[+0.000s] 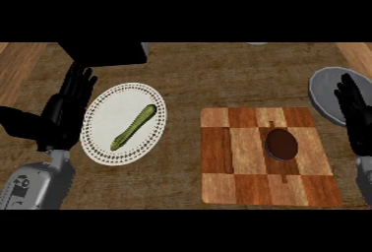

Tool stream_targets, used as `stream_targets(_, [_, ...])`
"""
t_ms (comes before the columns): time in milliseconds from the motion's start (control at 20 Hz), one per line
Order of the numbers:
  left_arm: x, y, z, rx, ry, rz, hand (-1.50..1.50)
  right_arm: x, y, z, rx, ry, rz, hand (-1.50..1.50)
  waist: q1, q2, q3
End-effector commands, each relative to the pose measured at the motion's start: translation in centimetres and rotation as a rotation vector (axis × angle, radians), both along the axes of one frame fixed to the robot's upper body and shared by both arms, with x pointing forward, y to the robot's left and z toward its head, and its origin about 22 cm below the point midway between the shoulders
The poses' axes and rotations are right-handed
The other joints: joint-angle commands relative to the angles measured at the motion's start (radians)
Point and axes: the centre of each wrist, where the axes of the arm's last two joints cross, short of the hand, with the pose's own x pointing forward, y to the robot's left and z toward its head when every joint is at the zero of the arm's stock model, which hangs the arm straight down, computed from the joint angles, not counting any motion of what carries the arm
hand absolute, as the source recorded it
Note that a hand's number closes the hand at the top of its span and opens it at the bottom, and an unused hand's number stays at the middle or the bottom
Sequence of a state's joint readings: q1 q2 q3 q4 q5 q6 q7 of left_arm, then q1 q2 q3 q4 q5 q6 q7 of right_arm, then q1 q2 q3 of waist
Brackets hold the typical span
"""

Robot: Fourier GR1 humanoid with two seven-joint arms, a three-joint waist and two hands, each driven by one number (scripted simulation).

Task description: Pick the cupcake from the cutting board and place it in the pan

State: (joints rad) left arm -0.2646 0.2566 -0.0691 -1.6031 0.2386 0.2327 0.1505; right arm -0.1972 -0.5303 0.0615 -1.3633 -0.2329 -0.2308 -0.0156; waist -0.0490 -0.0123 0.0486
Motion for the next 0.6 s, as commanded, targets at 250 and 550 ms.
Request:
stream_targets(250, [-1.8,-4.1,-4.4,-0.019,0.223,-0.247,0.0,3.4,5.2,5.0,-0.396,-0.106,0.501,1.5,0.119,0.029,-0.051])
stream_targets(550, [-4.3,-3.8,-7.8,-0.066,0.314,-0.256,0.0,2.3,5.9,0.0,-0.66,-0.407,0.368,-1.5,0.066,0.017,-0.047])
